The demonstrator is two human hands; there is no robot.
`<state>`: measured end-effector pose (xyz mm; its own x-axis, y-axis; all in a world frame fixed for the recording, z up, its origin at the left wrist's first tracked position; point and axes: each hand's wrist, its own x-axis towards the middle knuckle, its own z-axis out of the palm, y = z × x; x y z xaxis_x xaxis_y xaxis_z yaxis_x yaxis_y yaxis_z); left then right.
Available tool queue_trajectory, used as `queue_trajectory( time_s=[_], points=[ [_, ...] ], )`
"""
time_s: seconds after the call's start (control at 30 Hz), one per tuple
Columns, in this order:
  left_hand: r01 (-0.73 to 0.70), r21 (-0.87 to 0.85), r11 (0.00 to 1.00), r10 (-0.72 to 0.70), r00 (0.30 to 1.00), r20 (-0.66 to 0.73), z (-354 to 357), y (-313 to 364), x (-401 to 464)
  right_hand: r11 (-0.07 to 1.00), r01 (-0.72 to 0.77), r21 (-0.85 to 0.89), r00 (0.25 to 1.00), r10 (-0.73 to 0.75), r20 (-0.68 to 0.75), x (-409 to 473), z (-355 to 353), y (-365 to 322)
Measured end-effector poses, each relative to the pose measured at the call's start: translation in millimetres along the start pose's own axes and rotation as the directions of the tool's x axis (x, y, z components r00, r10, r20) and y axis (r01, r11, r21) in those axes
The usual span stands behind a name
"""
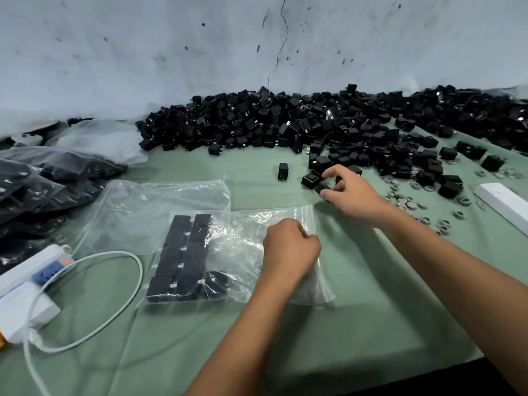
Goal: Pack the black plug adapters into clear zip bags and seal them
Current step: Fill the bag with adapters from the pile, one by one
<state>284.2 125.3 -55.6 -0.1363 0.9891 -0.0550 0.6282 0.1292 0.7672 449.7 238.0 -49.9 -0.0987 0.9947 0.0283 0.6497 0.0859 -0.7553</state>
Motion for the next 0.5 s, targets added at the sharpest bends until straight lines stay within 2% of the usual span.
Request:
queue_trajectory(
  time_s=[0.03,0.07,0.1,0.17,0.23,0.37,0.5],
  points=[
    [0.015,-0.049,0.999,-0.014,1.0,0.012,-2,1,0,0.969,-0.049,0.242,0.997,0.031,0.077,-4,-3,-2],
    [0.033,-0.109,0.994,-0.031,0.999,0.021,-4,2,0,0.893,-0.116,0.436,0.984,0.044,0.172,-8,-6,-4],
    [0.055,-0.175,0.983,-0.051,0.998,0.025,-5,3,0,0.816,-0.181,0.549,0.964,0.037,0.263,-12,-9,-5],
    [0.087,-0.3,0.95,-0.089,0.996,0.007,-9,7,-2,0.724,-0.272,0.634,0.914,-0.012,0.406,-20,-16,-5],
    [0.086,-0.362,0.928,-0.104,0.994,-0.031,-12,11,-3,0.698,-0.301,0.65,0.869,-0.08,0.488,-29,-20,-6],
    [0.047,-0.345,0.937,-0.09,0.99,-0.11,-16,17,-6,0.776,-0.326,0.54,0.786,-0.095,0.611,-40,-20,-14],
    [-0.149,-0.018,0.989,0.136,0.941,-0.31,-20,27,-16,0.866,-0.305,0.396,0.715,-0.066,0.696,-46,-12,-30]
  ],
)
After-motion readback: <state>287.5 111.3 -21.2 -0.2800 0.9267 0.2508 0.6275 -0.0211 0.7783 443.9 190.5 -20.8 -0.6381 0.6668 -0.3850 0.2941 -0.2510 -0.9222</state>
